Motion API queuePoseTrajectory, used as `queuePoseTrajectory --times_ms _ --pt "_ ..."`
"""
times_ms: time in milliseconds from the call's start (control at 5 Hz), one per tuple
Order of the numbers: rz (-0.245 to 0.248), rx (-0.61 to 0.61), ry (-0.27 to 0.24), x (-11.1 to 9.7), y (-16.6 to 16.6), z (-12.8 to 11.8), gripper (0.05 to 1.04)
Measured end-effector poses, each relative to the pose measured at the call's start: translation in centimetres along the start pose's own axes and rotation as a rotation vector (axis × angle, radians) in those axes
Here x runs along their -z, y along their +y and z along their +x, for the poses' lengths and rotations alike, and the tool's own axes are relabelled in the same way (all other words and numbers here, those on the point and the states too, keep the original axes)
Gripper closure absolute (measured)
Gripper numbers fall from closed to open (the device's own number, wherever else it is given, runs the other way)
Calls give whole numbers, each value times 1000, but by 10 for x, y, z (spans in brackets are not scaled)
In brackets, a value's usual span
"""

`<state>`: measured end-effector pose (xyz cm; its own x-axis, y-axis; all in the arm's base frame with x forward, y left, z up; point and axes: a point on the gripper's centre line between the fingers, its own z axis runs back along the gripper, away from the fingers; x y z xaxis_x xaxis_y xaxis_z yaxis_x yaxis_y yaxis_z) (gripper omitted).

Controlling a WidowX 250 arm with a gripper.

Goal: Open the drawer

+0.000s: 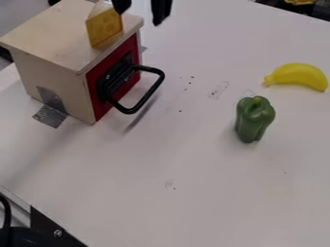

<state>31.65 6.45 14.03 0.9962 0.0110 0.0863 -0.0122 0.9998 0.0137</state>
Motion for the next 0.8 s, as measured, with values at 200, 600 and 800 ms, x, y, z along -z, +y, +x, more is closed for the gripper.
queuePoseTrajectory --times_ms 200,600,800 --pt "-13 42 10 6 -24 -8 83" --pt "-27 20 32 26 -57 -29 83" --pt "12 -47 8 38 -42 -32 83"
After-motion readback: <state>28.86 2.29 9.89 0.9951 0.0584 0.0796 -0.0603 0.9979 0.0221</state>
